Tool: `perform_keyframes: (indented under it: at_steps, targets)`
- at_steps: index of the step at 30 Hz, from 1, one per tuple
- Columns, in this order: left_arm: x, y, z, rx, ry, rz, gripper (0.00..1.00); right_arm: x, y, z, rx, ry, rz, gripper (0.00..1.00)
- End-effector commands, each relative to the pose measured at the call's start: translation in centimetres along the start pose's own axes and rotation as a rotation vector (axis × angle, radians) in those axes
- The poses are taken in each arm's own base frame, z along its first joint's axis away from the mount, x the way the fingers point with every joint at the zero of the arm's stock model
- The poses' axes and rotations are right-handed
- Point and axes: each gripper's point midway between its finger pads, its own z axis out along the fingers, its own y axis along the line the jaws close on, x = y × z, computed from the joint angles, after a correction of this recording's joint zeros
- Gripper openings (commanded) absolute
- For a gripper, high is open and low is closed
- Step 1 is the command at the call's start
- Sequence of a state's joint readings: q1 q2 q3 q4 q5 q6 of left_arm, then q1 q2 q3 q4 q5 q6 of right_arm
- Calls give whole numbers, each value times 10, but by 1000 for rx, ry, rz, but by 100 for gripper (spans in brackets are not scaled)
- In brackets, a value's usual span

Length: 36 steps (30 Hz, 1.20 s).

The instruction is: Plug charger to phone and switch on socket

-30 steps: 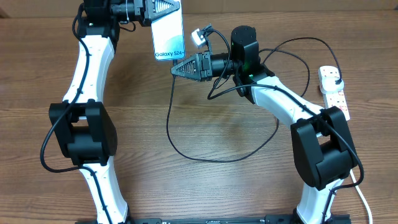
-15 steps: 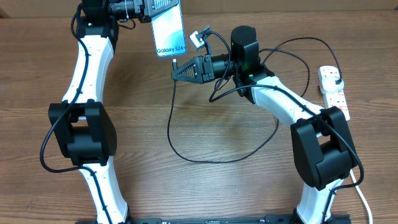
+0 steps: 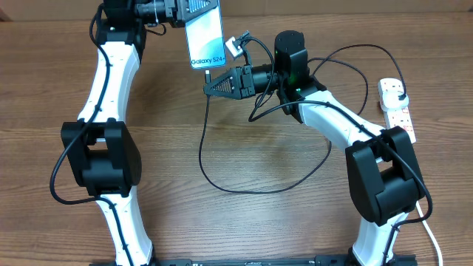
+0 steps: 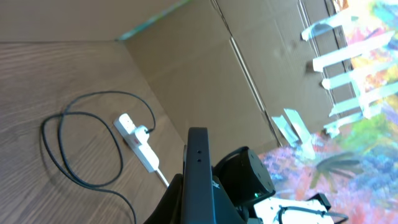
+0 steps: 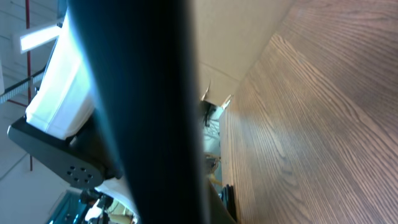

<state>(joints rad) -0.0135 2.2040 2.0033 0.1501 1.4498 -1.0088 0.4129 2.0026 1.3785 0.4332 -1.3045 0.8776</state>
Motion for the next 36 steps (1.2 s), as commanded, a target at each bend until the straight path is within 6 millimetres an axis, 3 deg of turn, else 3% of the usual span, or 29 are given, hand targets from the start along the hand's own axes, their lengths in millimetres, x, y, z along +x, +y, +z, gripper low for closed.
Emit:
perform_keyframes:
  at_steps: [1,27,36]
  targets:
    - [5,-11,3,28,40,50,4,-4,5,0,-10,3,-35,4]
    - [10,-14,2,45,69,16,4,-6,4,0,-3,-5,-37,4]
    - [13,-16,2,54,83,16,4,-15,-2,0,35,-59,-33,4]
